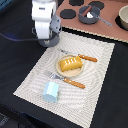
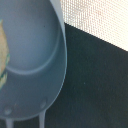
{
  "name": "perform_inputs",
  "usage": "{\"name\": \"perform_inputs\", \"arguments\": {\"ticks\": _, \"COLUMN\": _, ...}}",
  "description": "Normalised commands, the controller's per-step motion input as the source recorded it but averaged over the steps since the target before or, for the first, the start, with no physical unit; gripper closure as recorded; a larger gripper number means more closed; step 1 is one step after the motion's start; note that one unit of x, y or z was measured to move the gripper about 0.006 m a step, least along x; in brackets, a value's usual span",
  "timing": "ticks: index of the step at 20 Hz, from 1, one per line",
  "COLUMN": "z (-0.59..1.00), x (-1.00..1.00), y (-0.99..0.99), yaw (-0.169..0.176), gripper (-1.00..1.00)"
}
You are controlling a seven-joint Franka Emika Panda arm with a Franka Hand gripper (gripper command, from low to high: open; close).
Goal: Interact with the objects in diverse but meaningful ways.
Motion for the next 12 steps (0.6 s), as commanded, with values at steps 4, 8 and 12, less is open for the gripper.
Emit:
{"name": "perform_inputs", "arguments": {"ticks": 4, "z": 0.4, "x": 0.3, "y": 0.05, "yaw": 0.0, "gripper": -1.0}}
{"name": "perform_inputs", "arguments": {"ticks": 8, "z": 0.0, "x": 0.19, "y": 0.07, "yaw": 0.0, "gripper": -1.0}}
{"name": "perform_inputs", "arguments": {"ticks": 12, "z": -0.01, "x": 0.07, "y": 0.4, "yaw": 0.044, "gripper": -1.0}}
